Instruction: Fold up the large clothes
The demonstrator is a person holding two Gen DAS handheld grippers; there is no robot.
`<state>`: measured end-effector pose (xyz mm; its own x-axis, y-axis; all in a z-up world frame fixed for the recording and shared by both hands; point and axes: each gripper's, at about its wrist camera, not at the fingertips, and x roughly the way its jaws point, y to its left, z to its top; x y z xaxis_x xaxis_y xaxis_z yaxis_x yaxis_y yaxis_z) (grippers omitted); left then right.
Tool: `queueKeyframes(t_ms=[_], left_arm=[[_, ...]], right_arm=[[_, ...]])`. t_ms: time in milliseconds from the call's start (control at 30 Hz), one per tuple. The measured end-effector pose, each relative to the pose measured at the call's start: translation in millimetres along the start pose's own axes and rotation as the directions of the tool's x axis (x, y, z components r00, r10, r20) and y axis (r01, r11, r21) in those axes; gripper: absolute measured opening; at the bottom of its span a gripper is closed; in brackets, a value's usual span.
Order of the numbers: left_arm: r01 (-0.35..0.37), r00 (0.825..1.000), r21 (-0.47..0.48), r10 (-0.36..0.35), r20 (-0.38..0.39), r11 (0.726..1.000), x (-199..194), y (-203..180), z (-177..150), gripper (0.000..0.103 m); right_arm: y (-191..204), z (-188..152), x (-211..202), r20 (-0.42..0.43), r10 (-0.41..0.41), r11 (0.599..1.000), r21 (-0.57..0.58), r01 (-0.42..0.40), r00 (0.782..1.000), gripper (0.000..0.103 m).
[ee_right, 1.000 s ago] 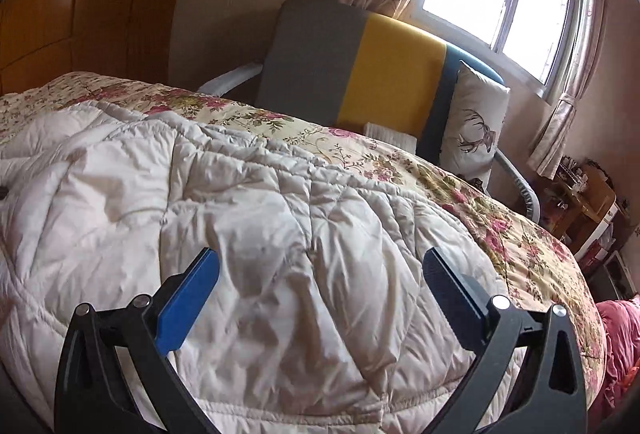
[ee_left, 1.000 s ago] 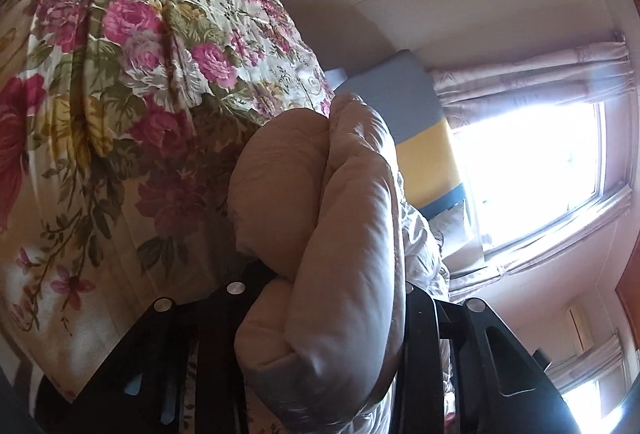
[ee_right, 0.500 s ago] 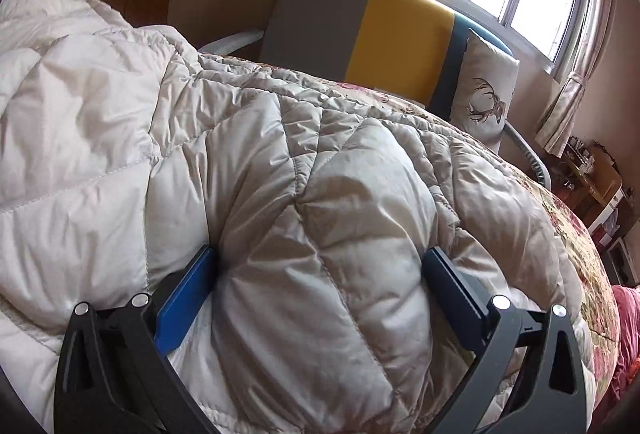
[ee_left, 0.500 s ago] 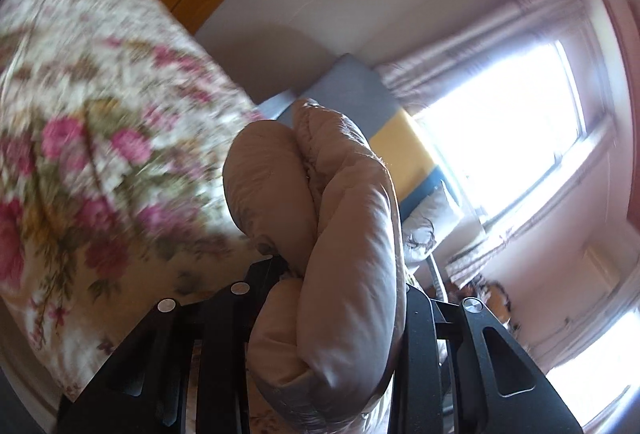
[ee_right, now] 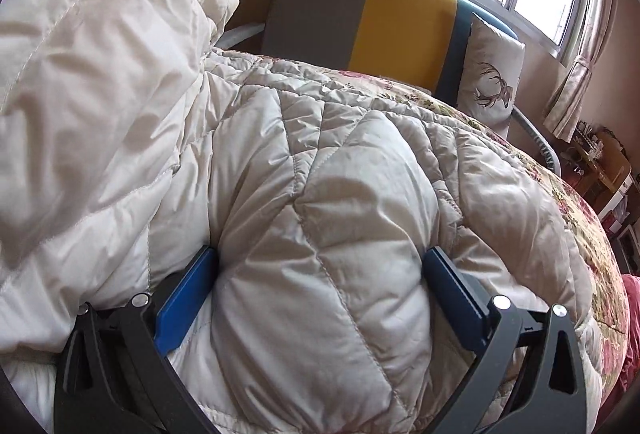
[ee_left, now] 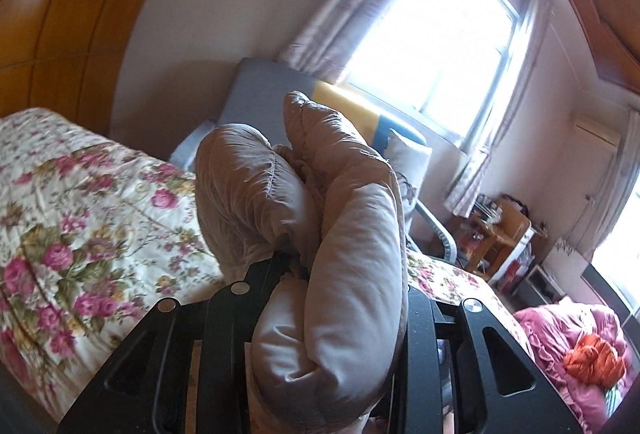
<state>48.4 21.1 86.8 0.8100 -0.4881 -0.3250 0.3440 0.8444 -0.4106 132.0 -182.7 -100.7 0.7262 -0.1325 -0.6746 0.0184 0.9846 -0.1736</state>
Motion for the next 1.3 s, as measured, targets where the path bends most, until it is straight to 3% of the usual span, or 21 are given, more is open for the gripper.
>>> queueKeyframes(t_ms=[200,300,400,533,600,767,933,1033,1167,1233,1300], left_arm=[[-0.011,1.0,0.081,0.012,-0.014,0.997,11,-26,-3,0.03],[-0.014,1.0,0.097,0.014,0.001,0.995,10,-28,-3,0.03],[-0.03,0.999,0.099,0.028,0.017,0.995,8,-27,-3,0.03],[-0.023,1.0,0.103,0.023,0.005,0.994,13,-32,-3,0.03],[-0.007,1.0,0.137,0.007,0.002,0.991,15,-42,-5,0.03],[-0.004,1.0,0.226,0.011,-0.026,0.974,29,-69,-14,0.03],[-0.019,0.998,0.312,0.039,-0.058,0.95,45,-93,-26,0.03],[-0.02,0.996,0.385,0.051,-0.072,0.923,55,-112,-38,0.031],[0.022,0.994,0.433,0.029,-0.11,0.901,71,-131,-56,0.031],[0.042,0.992,0.435,0.015,-0.127,0.9,79,-136,-65,0.031],[0.068,0.989,0.435,-0.004,-0.147,0.898,86,-140,-73,0.031]], right_arm=[[-3,5,0,-0.017,0.005,1.0,-0.003,-0.005,1.0,0.101],[-18,10,-19,-0.027,0.004,0.999,0.036,-0.003,1.0,0.101],[-41,13,-52,0.072,-0.028,0.997,0.067,0.023,0.997,0.101],[-55,5,-40,0.007,-0.13,0.991,0.022,0.129,0.992,0.101],[-55,-9,-18,-0.058,-0.095,0.995,0.021,0.097,0.994,0.101],[-60,-20,-16,-0.027,-0.067,0.996,0.055,0.069,0.997,0.101],[-101,-18,-48,0.004,0.029,0.975,0.219,-0.03,1.0,0.101],[-131,-16,-68,0.026,-0.016,0.958,0.288,0.008,1.0,0.101],[-174,-27,-78,-0.039,-0.114,0.927,0.354,0.121,0.993,0.101],[-186,-41,-70,-0.114,-0.15,0.916,0.358,0.181,0.982,0.101],[-190,-56,-55,-0.177,-0.095,0.917,0.367,0.155,0.98,0.101]])
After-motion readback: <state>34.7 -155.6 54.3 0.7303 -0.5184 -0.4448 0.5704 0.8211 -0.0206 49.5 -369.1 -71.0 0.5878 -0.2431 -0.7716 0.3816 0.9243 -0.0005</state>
